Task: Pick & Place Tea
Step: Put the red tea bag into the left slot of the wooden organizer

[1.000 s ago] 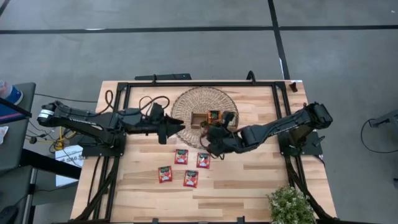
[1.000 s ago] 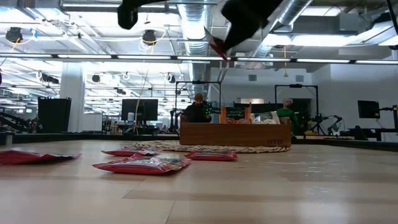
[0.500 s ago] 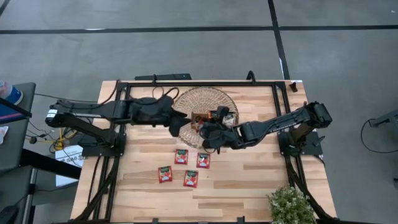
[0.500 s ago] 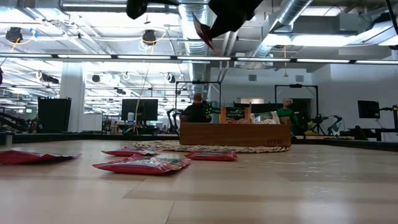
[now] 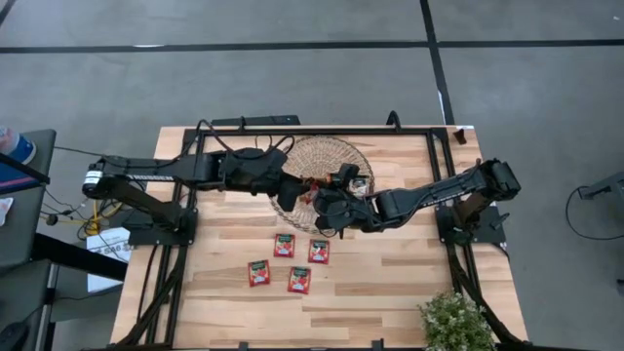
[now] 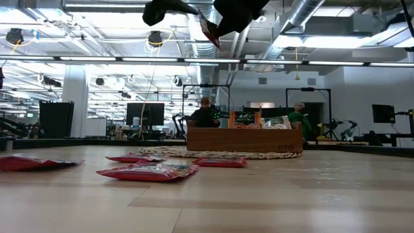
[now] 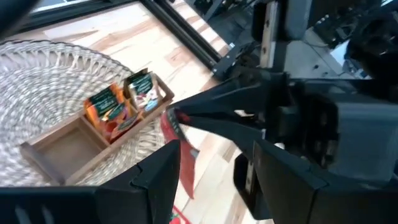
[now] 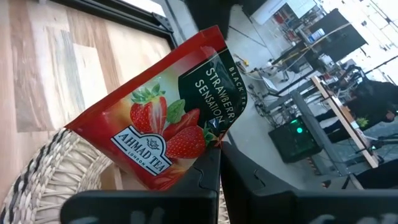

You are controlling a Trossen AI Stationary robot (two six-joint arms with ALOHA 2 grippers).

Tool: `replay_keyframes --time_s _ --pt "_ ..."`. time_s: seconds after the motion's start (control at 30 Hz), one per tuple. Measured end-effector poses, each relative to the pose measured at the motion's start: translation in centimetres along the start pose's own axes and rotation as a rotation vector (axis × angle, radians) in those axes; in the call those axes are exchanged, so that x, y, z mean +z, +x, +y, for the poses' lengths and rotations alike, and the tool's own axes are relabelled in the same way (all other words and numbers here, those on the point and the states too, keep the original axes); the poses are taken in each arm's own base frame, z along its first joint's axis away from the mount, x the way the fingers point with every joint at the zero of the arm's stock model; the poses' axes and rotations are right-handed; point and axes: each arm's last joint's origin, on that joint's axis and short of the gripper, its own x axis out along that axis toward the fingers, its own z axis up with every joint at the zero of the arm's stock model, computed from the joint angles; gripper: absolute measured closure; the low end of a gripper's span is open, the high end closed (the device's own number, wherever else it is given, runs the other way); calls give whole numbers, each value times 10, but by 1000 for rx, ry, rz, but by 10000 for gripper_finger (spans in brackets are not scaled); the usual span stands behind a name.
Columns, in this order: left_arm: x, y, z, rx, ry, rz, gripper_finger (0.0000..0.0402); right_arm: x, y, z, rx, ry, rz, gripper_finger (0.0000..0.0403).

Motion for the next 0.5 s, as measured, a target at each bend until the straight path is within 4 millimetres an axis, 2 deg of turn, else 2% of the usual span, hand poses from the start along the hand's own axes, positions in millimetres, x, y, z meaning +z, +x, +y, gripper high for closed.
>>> replay_keyframes --time_s 0.2,0.5 --pt "-5 0 6 62 -13 49 206 0 0 0 8 0 -2 403" --pt "-3 3 6 65 -18 21 206 4 0 0 34 32 -34 403"
